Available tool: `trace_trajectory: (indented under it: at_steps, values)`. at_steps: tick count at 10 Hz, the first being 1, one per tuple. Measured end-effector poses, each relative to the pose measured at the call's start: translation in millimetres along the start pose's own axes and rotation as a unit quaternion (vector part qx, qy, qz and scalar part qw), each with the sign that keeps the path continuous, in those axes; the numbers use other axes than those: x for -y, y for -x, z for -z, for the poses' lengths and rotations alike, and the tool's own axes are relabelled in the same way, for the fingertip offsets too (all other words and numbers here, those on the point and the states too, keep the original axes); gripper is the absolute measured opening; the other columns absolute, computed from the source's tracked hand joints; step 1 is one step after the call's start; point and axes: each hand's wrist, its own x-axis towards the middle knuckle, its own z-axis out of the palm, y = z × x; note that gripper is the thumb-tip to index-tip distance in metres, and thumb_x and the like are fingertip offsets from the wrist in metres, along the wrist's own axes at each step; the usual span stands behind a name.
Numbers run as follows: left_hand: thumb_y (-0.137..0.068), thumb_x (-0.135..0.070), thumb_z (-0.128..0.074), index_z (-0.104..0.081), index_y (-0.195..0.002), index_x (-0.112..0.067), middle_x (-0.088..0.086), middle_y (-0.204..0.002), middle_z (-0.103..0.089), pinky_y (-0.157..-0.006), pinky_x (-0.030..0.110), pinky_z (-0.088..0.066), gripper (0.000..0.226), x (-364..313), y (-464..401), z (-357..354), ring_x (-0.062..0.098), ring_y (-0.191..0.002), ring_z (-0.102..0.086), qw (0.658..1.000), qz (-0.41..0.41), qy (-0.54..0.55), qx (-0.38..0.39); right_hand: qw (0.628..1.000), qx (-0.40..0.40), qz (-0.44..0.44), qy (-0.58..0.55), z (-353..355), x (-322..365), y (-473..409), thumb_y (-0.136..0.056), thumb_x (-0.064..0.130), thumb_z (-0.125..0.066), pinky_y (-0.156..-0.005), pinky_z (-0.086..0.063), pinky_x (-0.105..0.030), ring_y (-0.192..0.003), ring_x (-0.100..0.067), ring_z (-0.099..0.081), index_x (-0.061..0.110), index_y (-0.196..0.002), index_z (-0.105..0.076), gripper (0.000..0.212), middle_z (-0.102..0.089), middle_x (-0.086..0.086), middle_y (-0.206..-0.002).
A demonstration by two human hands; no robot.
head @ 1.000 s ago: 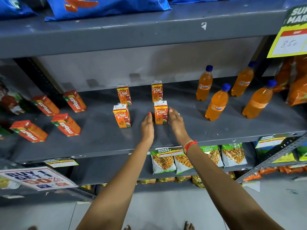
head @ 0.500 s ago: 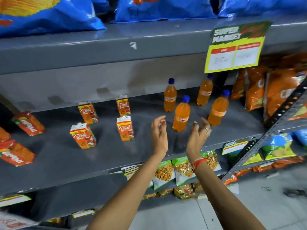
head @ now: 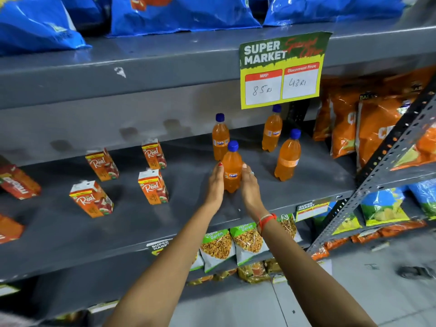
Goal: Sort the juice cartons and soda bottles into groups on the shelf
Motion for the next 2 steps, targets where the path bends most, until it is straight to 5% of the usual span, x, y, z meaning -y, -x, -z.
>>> trace_trajectory:
  at_steps: [2]
  values:
    - [-0.097,-0.033,-0.027,-0.027,-0.139,-0.019,0.006,-0.148,-0.033,-0.096,0.022,-0.026,0.044,-4.6,8.9,7.9,0.01,-0.127,-0.033,0.997,-0.071,-0.039,-0.02,0.997,-0.06,0.028,-0.032,3.5,5.8,5.4,-0.099,0.042,-0.031,-0.1,-0.03,-0.025,-0.133,-0.022,-0.04,0.02,-0.14,-0.036,0.047,-0.045,-0.005,-0.142]
